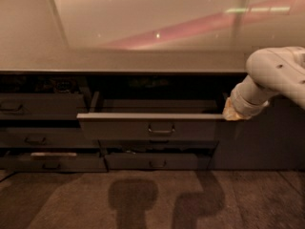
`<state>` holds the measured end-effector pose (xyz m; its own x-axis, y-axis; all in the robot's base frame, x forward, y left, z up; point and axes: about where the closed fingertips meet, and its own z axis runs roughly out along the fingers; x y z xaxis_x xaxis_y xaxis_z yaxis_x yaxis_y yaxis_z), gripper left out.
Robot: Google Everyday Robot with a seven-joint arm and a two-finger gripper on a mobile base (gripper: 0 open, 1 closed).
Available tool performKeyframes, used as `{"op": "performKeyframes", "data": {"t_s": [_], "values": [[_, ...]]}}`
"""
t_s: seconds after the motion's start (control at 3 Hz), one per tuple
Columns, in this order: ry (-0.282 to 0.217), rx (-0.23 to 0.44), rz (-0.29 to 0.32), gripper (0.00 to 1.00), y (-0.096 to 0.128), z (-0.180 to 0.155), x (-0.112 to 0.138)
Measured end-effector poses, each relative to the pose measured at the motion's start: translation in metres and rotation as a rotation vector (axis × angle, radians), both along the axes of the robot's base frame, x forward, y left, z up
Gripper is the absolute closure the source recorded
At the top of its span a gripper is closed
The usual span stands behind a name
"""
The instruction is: Open top drawer
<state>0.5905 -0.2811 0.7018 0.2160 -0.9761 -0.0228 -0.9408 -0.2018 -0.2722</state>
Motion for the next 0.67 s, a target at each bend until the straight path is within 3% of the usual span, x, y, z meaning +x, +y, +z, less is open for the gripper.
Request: {"op": "performKeyframes", "data": {"t_s": [0.33, 0.67], "values": [[-0.092, -0.012, -0.01, 1.0, 0.01, 0.062, -0.023], [-0.127, -0.017, -0.022, 1.0, 0.011, 0.09, -0.031]]}}
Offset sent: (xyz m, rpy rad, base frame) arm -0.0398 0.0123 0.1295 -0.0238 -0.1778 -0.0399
